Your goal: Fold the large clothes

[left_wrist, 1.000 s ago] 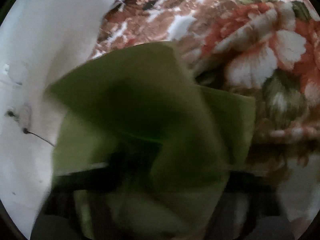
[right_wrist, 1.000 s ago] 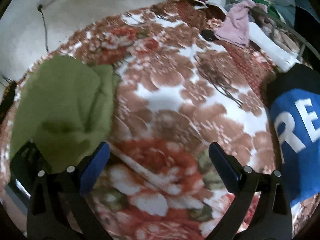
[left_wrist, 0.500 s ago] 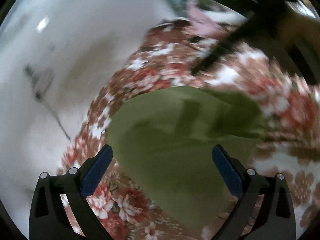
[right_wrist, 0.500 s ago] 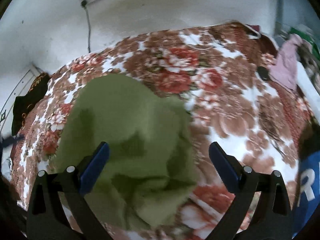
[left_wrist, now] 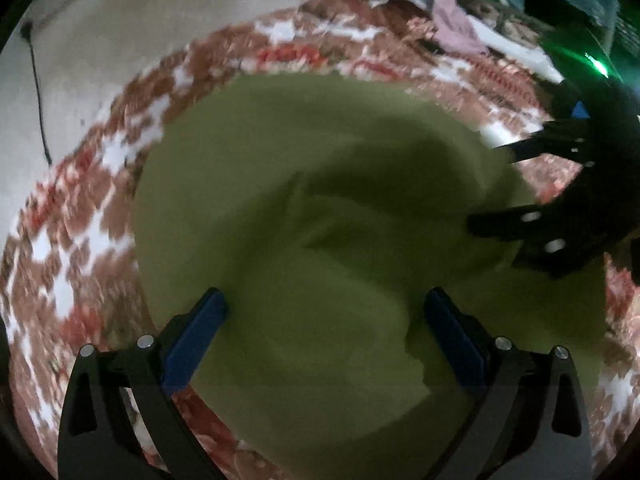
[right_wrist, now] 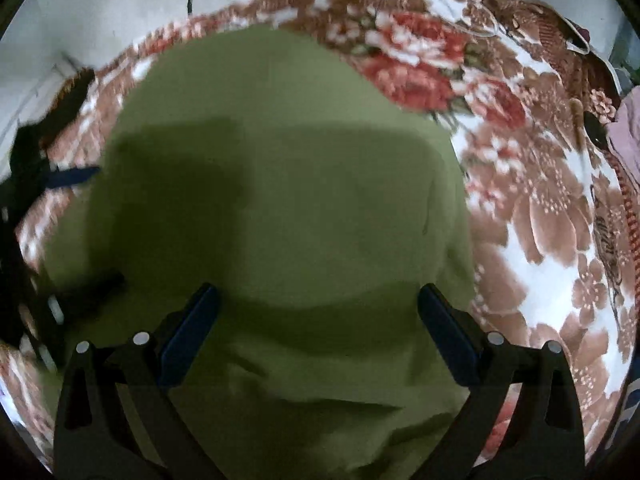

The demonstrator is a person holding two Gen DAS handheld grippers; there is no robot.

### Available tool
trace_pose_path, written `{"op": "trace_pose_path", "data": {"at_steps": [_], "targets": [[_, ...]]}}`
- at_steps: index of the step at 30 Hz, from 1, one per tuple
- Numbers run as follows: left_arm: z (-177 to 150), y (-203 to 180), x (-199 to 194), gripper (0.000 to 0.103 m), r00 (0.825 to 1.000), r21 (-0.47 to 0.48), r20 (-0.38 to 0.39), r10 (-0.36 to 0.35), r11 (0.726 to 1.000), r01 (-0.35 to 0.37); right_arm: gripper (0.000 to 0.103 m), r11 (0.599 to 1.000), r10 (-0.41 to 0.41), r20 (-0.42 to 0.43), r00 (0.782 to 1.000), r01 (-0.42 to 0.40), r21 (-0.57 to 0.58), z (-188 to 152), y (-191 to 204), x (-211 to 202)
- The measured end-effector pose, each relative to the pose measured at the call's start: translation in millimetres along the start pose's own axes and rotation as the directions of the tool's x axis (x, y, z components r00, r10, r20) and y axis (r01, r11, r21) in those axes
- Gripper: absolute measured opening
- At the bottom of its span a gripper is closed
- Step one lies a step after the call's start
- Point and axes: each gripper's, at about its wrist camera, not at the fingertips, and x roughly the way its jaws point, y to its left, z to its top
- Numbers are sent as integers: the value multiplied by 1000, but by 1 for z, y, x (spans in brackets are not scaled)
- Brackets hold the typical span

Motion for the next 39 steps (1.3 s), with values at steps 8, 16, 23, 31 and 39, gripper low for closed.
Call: {"op": "trace_pose_path", "data": {"at_steps": [8, 16, 23, 31, 39], "targets": [[-22, 41, -16, 99, 997, -144, -50, -52, 988, 45, 98, 990, 90, -57, 994, -83, 111, -56, -52, 5], [-68, 107, -59, 98, 929, -601, 142, -342, 716, 355, 98, 919, 258, -4, 966, -244, 311, -56, -91, -39], [-99, 93, -10, 98, 854, -691, 144, -500, 566, 449, 98, 863, 378, -70, 923, -323, 389, -53, -95, -1], [-104, 70, 42, 99, 750, -726, 210, -627, 413, 549, 98, 852, 434, -109, 894, -369, 372, -44, -74, 18], [-93, 53, 62, 95, 709, -695, 213, -673, 406, 594, 88, 864, 467, -175, 867, -406, 297, -31, -43, 36]]}}
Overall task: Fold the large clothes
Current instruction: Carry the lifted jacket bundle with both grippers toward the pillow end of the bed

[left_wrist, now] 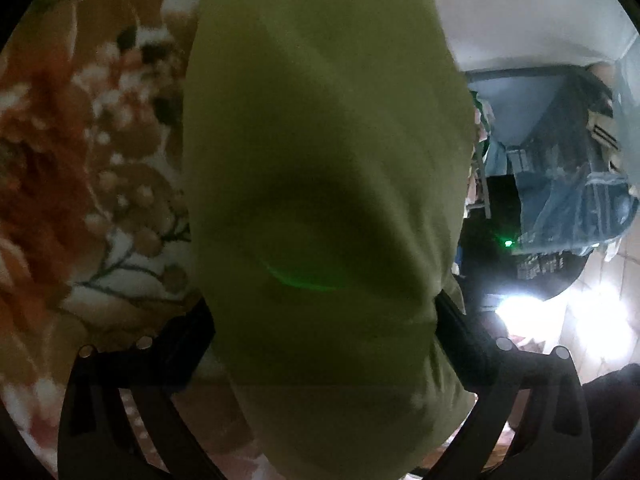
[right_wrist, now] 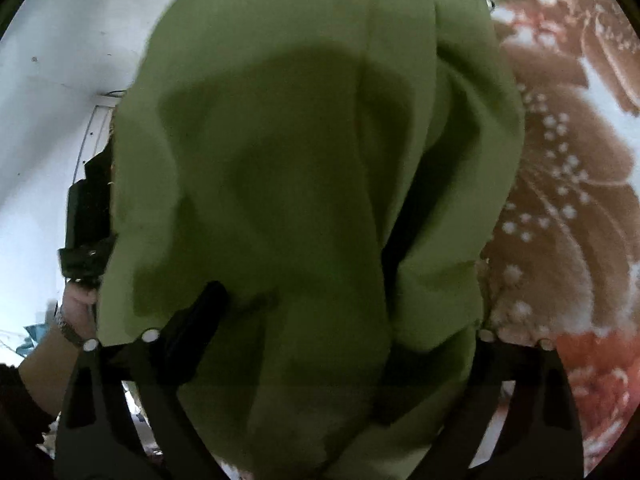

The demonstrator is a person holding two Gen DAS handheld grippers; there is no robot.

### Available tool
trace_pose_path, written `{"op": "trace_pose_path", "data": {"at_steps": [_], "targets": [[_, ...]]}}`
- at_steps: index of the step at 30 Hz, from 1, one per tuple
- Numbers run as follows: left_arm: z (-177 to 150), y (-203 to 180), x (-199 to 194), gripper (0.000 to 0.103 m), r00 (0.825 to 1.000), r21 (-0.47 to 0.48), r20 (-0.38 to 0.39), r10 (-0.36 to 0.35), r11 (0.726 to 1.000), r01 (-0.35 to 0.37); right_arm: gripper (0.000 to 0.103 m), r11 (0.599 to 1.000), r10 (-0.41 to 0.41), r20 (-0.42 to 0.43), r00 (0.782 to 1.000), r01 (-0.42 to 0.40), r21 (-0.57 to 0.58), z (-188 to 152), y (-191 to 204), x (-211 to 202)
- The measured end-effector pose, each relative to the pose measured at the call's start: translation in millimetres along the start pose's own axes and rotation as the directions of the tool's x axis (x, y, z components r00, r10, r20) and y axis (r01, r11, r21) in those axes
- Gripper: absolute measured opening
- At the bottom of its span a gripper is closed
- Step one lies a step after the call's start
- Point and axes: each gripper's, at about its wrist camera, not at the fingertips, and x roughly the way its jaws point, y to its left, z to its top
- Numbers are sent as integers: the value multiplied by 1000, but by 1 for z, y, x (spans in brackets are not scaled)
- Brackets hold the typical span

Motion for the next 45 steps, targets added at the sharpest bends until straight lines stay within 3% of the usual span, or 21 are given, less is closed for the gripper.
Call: {"op": "trace_pose_path", "data": {"at_steps": [2, 3, 4, 5, 6, 8, 11, 15, 21, 25, 28, 30, 33, 36, 38, 41, 45], "targets": [[-1, -2, 10, 84, 1000, 1, 1, 9, 1000, -9, 75, 1000, 2, 9, 1000, -2, 4, 1, -3, 5], [-1, -4, 13, 72, 1000, 7, 1, 23, 1000, -23, 71, 1000, -2, 15, 1000, 2, 4, 2, -3, 5], [-2, -6, 13, 59, 999, 16, 5, 41, 999, -41, 57, 1000, -8, 25, 1000, 8, 4, 1, -3, 3], [-3, -9, 10, 54, 998, 28, 10, 55, 998, -56, 44, 1000, -3, 35, 999, 3, 5, -1, -5, -1], [-6, -15, 9, 47, 998, 42, 19, 66, 997, -67, 39, 1000, 20, 52, 998, -21, 9, -4, -6, -6], [-9, -36, 7, 41, 995, 96, 32, 98, 990, -100, 28, 999, 46, 74, 996, -47, 13, -9, -3, -14], [-13, -78, 3, 36, 990, 189, 57, 131, 972, -140, 20, 999, 20, 97, 995, -17, -32, -14, 16, -28], [-12, -146, -6, 35, 990, 300, 90, 113, 944, -135, 18, 995, 88, 175, 981, -78, -59, -26, 42, -67], [-25, -280, 19, 33, 995, 488, 54, 87, 867, -103, 17, 991, 135, 299, 945, -124, -56, -69, 41, -166], [-31, -350, 51, 33, 1000, 556, -9, 19, 831, -11, 17, 994, 99, 385, 918, -105, -5, -108, 17, -251], [-42, -413, 97, 33, 993, 610, -98, -72, 784, 117, 17, 998, 17, 456, 890, -43, 47, -147, -1, -327], [-47, -451, 132, 33, 980, 626, -153, -124, 755, 193, 17, 995, -61, 494, 867, 12, 101, -176, -23, -388], [-57, -516, 201, 33, 944, 623, -242, -222, 710, 327, 17, 980, -179, 533, 827, 105, 166, -208, -50, -467], [-68, -559, 262, 33, 898, 580, -315, -306, 687, 437, 17, 957, -278, 554, 785, 176, 232, -227, -91, -533], [-77, -570, 300, 33, 869, 537, -355, -345, 686, 492, 17, 938, -334, 552, 764, 210, 278, -240, -123, -568], [-82, -579, 366, 33, 847, 496, -400, -351, 693, 522, 17, 911, -398, 519, 756, 258, 322, -250, -178, -591], [-90, -547, 427, 32, 841, 484, -449, -301, 709, 513, 17, 885, -431, 462, 775, 264, 383, -262, -248, -575]]}}
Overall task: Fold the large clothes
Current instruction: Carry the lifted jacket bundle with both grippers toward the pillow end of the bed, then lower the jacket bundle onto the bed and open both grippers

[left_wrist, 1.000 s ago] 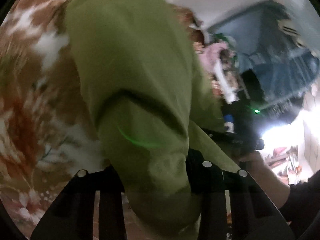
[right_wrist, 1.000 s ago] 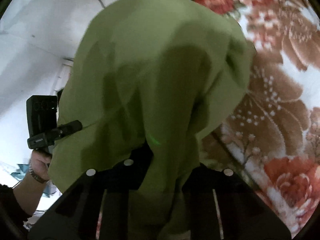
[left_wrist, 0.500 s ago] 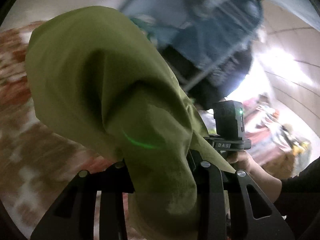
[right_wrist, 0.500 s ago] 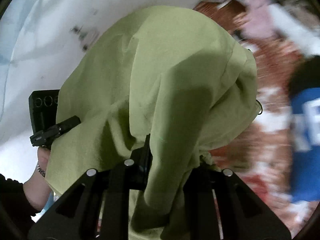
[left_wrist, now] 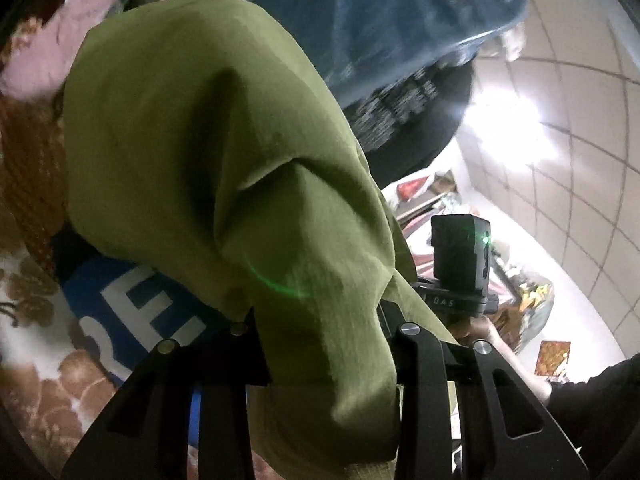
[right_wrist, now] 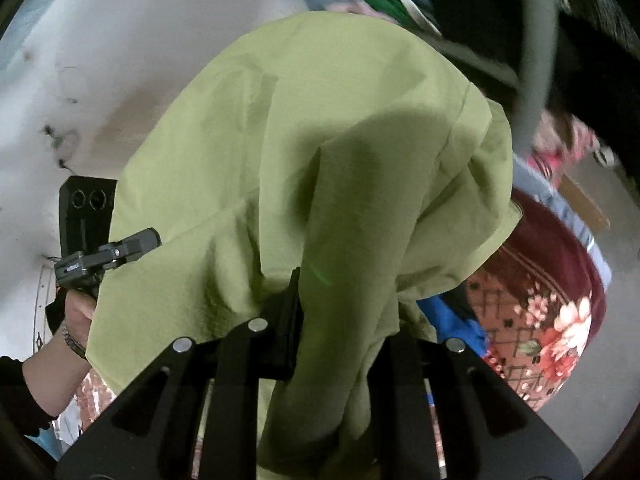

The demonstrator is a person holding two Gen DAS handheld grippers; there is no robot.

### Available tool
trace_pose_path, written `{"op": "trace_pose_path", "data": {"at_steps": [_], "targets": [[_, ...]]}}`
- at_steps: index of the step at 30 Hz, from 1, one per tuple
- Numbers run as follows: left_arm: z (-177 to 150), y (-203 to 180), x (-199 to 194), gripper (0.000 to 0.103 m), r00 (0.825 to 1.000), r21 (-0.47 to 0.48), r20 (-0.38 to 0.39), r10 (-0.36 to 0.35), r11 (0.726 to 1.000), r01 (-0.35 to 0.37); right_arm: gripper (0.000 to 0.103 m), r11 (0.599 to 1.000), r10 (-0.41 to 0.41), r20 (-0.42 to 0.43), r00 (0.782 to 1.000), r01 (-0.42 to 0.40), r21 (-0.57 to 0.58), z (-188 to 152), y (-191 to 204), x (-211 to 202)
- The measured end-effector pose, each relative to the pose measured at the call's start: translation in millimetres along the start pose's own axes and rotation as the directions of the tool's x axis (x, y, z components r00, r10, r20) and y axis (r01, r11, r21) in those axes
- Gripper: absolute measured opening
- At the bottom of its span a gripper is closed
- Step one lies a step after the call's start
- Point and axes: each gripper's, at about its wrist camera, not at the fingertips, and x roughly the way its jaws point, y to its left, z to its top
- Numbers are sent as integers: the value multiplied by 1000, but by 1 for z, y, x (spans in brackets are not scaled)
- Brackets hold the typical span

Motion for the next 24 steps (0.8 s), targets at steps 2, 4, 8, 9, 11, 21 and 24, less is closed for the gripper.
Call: {"op": "trace_pose_path", "data": {"at_steps": [2, 4, 8, 9, 11, 21, 24], "targets": [[-2, 21, 20, 32, 1000, -18, -25, 4, 1000, -4, 17, 1000, 8, -16, 1000, -7, 29, -13, -20, 26], [-12, 49, 31, 32, 998, -42, -58, 24, 999, -26, 17, 998, 21, -18, 1000, -20, 54, -36, -45, 41], [-34, 99, 33, 32, 992, -123, -106, 63, 989, -76, 20, 995, 31, -12, 999, -30, 90, -69, -75, 71], [-38, 104, 31, 32, 992, -134, -113, 62, 988, -77, 21, 996, 33, -14, 999, -32, 77, -77, -75, 76], [-45, 112, 32, 32, 989, -146, -127, 75, 985, -93, 26, 999, 4, -14, 1000, -3, 37, -87, -69, 81], [-49, 69, 3, 98, 936, -77, -195, 293, 947, -313, 100, 979, -187, -2, 982, 187, 85, -113, -62, 55], [-49, 32, -22, 98, 893, -32, -158, 421, 902, -430, 98, 950, -290, 42, 956, 282, 132, -121, -48, 15]]}}
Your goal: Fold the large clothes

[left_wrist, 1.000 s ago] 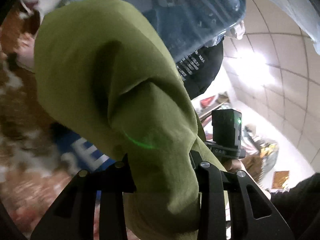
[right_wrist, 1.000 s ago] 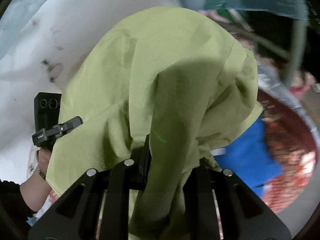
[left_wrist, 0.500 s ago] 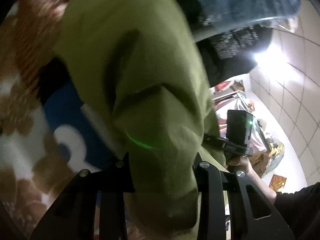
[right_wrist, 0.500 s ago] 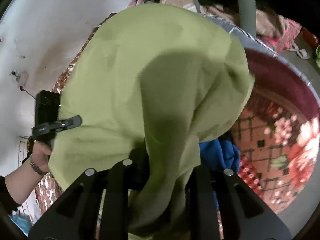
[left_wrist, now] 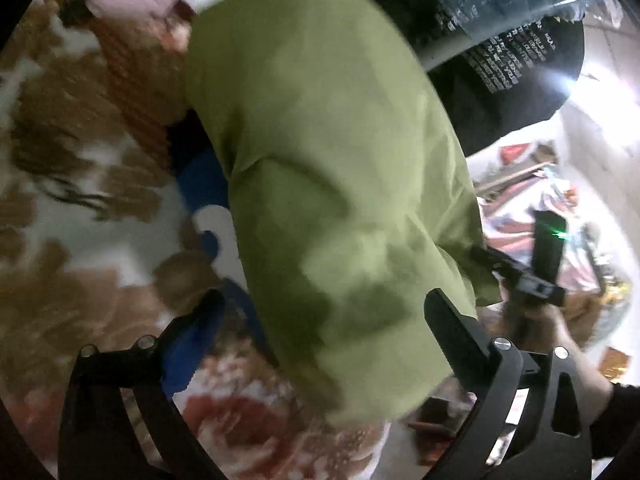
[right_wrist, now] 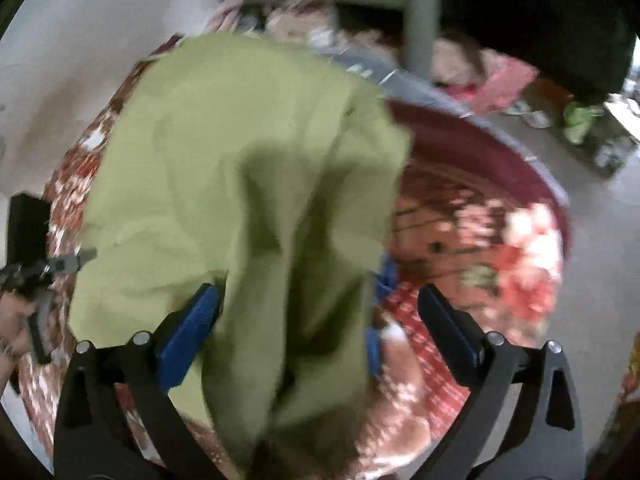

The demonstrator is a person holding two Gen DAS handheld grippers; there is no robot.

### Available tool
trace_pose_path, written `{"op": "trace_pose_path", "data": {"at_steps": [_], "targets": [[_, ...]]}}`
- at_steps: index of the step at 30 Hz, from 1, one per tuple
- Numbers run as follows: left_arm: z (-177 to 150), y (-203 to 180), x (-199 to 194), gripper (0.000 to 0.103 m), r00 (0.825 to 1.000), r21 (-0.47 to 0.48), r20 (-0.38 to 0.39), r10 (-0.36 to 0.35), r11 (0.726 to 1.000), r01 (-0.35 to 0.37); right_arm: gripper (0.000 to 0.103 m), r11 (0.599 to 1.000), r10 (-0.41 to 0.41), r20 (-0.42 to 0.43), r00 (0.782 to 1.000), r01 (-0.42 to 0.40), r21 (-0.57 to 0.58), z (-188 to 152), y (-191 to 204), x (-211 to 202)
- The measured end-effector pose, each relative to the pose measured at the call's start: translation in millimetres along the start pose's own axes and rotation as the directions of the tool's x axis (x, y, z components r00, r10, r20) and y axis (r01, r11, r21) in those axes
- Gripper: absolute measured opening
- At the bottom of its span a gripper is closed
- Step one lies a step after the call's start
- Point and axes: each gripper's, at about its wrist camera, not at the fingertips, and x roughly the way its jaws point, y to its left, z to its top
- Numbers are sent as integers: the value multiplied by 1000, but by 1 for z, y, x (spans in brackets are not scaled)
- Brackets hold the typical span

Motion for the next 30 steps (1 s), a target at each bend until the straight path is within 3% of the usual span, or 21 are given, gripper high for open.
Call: {"op": "trace_pose_path", "data": {"at_steps": [2, 5, 13, 21, 22, 25, 28, 30], "targets": [[-7, -15, -23, 98, 996, 37, 36, 81, 996, -82, 98, 999, -42, 26, 999, 41, 25, -7, 6, -27], [-25, -50, -65, 98, 974, 96, 117, 192, 974, -204, 98, 996, -80, 77, 994, 77, 39, -19, 20, -68], [-62, -134, -129, 98, 909, 108, 249, 334, 923, -369, 98, 994, -99, 133, 986, 91, 66, -49, 50, -157], [-78, -201, -130, 98, 815, 89, 305, 492, 837, -539, 98, 996, -89, 170, 981, 87, 20, -43, 61, -185], [-80, -213, -129, 98, 794, 86, 310, 523, 816, -571, 98, 997, -81, 178, 981, 82, 2, -41, 63, -187], [-84, -235, -130, 98, 766, 76, 324, 555, 792, -606, 98, 994, -65, 213, 975, 81, -67, -42, 70, -199], [-90, -254, -129, 98, 710, 48, 335, 619, 742, -669, 98, 993, -18, 222, 975, 43, -110, -43, 72, -210], [-93, -261, -129, 98, 694, 36, 341, 634, 729, -683, 98, 993, 2, 218, 976, 25, -120, -44, 71, -213]]}}
